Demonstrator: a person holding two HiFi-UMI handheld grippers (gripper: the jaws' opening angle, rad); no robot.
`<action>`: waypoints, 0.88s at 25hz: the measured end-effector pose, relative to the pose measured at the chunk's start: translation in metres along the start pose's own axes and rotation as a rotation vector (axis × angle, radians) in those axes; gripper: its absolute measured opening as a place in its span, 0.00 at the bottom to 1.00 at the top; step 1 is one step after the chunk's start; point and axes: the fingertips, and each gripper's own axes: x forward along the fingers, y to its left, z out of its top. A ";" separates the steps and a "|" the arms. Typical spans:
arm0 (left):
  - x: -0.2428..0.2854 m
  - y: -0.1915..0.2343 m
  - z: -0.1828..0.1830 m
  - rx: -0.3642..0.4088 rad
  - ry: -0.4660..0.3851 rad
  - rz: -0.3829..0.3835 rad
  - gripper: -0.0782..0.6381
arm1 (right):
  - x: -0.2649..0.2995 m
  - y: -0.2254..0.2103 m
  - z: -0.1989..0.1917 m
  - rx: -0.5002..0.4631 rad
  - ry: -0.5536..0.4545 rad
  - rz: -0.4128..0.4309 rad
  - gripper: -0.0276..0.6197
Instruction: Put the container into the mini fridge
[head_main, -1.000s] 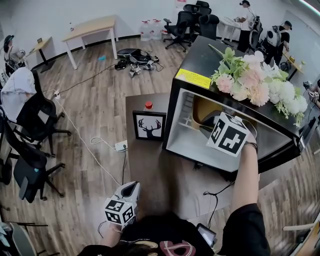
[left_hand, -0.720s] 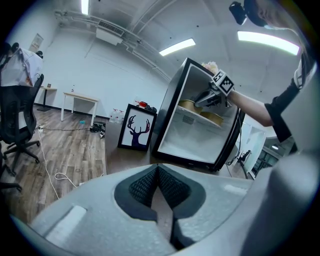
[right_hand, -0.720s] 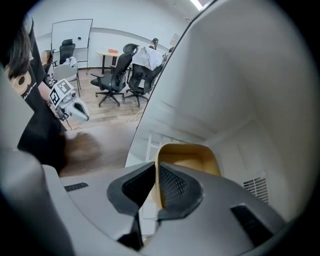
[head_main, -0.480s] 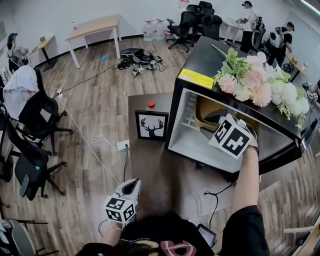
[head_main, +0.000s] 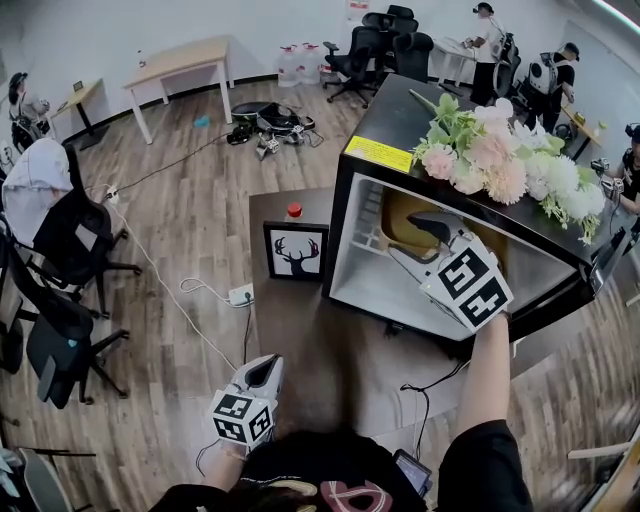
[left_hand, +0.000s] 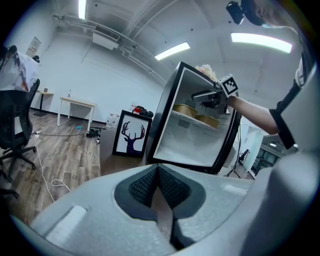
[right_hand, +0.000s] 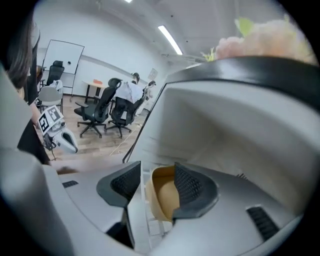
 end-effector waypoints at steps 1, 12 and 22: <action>0.000 -0.001 0.001 0.003 -0.002 -0.005 0.12 | -0.005 -0.002 0.005 0.016 -0.034 -0.026 0.38; -0.001 -0.024 0.020 0.043 -0.054 -0.083 0.12 | -0.060 0.009 0.036 0.344 -0.397 -0.088 0.38; -0.007 -0.044 0.030 0.066 -0.067 -0.182 0.12 | -0.081 0.041 0.007 0.508 -0.407 -0.219 0.38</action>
